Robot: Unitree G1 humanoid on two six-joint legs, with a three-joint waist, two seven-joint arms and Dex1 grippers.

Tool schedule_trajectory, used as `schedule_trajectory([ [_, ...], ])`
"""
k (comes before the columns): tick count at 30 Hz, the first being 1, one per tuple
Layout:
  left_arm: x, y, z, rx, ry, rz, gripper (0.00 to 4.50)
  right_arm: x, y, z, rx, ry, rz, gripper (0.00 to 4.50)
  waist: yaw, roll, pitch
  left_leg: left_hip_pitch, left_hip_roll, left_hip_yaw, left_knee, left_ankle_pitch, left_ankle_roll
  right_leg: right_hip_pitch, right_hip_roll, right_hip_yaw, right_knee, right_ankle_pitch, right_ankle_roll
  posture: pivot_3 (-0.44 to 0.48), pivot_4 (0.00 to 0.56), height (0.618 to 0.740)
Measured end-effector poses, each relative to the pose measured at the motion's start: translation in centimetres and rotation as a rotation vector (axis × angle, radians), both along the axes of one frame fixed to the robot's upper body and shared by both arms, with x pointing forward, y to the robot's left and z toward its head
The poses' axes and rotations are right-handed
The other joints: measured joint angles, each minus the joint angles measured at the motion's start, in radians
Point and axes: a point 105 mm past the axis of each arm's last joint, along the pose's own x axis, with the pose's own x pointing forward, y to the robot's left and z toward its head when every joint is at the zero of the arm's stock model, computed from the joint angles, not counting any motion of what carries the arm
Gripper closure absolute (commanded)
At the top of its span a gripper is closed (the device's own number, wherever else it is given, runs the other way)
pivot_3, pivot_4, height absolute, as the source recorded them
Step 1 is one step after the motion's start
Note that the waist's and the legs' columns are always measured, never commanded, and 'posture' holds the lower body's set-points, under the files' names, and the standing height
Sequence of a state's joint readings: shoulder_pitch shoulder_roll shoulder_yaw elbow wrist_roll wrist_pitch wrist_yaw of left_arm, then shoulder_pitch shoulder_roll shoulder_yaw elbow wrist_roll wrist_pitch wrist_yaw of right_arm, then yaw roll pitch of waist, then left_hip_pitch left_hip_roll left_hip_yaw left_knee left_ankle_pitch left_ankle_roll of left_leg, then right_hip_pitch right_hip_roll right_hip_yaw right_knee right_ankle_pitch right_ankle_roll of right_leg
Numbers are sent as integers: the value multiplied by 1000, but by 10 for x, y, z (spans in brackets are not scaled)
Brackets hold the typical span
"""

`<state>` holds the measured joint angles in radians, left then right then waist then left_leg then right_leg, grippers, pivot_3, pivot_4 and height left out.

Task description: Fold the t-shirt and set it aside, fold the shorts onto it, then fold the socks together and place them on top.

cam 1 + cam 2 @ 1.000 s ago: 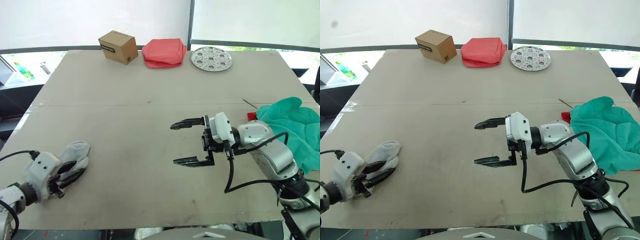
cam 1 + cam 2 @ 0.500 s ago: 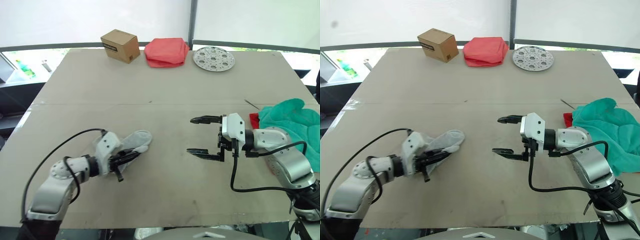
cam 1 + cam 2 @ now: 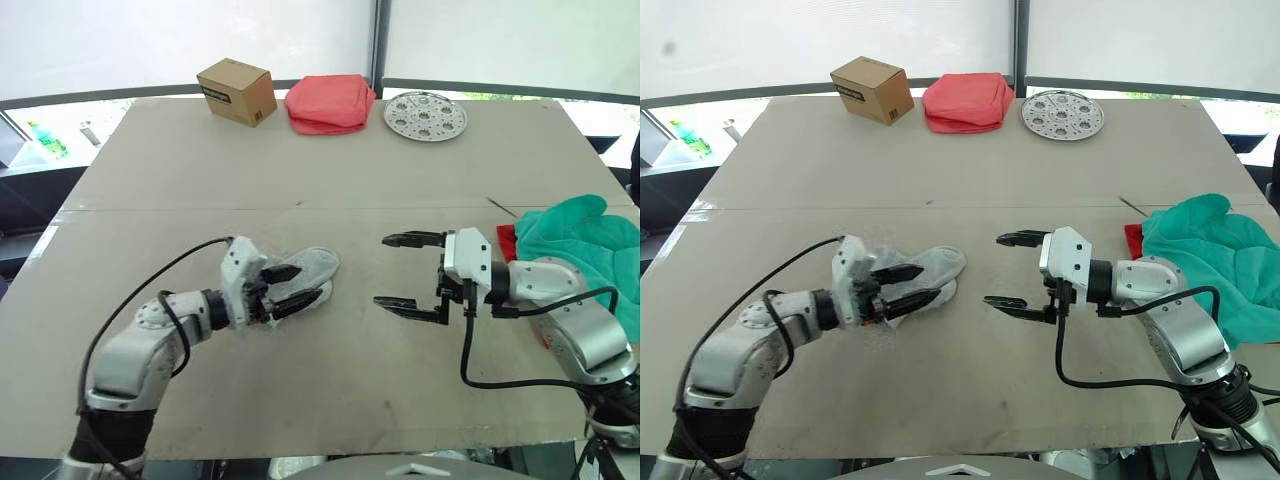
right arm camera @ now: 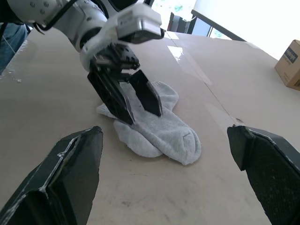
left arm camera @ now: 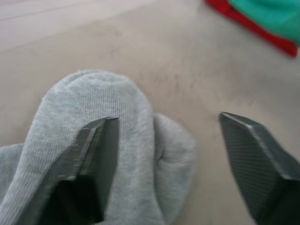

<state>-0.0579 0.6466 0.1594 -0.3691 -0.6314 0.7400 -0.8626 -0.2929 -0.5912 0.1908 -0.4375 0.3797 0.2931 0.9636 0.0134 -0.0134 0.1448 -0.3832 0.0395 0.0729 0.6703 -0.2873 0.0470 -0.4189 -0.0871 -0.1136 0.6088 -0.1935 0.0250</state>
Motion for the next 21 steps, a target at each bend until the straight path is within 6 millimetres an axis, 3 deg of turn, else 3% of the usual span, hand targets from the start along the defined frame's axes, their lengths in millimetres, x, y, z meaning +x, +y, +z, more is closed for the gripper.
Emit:
schedule_trajectory([
  [5,-12,34,21,38,-25,26,635,8,15,-17,-60,-46,27,0,-7,0,0,1,0,0,0,1,-1,0,1,1,1,-2,-3,0,150,740],
  [11,-38,83,10,187,-5,34,635,27,54,-49,-214,-187,74,0,-23,1,1,0,0,1,-1,3,-6,-2,1,1,0,-2,-4,0,150,740],
  [15,-67,87,1,215,27,-32,635,32,82,-56,-243,-189,157,0,-24,1,3,-1,0,1,-1,4,-7,-2,0,1,0,-1,-5,0,150,740],
  [17,-73,87,2,230,11,-44,71,34,87,-55,-252,-194,185,0,-18,-1,3,-1,0,0,0,4,-7,-2,-1,0,0,-1,-6,0,150,740],
  [21,-74,85,4,244,-39,-24,12,35,97,-62,-241,-135,215,0,-21,-1,3,0,0,0,0,4,-7,-2,-1,1,0,-2,-4,0,150,740],
])
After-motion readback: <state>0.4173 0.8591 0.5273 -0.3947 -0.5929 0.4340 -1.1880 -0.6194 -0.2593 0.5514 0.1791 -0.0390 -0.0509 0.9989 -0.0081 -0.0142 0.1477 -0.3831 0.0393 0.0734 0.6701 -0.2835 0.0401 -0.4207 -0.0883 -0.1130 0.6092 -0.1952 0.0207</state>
